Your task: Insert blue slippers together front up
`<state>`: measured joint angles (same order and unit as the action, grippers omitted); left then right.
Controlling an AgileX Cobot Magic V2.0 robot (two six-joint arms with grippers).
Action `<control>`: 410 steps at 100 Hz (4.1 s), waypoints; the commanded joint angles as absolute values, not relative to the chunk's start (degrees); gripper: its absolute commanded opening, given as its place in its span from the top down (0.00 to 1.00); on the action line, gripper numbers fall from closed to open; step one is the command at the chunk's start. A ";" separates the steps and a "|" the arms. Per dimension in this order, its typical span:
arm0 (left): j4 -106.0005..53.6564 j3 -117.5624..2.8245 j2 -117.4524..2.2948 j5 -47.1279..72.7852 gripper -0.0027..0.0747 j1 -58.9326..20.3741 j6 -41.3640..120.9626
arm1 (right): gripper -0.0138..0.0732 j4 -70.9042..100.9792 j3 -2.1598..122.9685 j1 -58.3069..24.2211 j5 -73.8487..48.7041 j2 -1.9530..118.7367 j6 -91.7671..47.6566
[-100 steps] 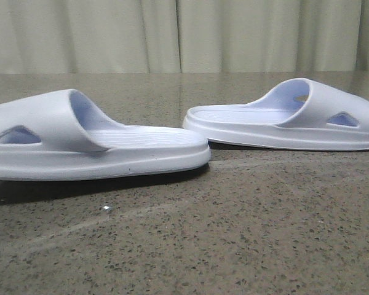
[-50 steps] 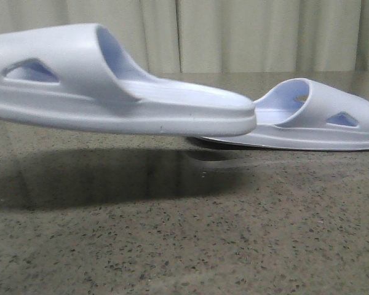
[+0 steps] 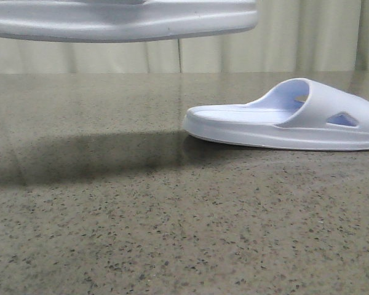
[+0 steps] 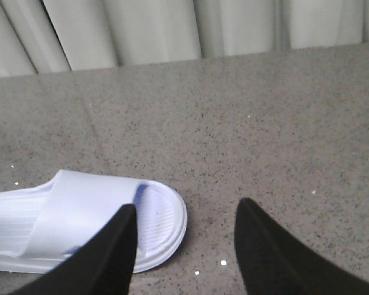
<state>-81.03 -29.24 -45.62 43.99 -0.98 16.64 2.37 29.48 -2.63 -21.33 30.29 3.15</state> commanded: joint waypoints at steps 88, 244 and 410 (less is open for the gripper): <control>-85.89 -31.27 -45.35 42.23 0.94 -1.03 17.17 | 0.48 25.90 31.60 -2.64 -3.33 58.76 3.15; -85.89 -31.27 -45.35 42.20 0.94 -1.03 17.66 | 0.48 35.92 31.68 -2.64 -4.32 64.93 3.15; -85.89 -31.27 -45.35 42.20 0.94 -1.03 17.66 | 0.48 38.98 31.68 -2.78 -7.48 69.48 3.15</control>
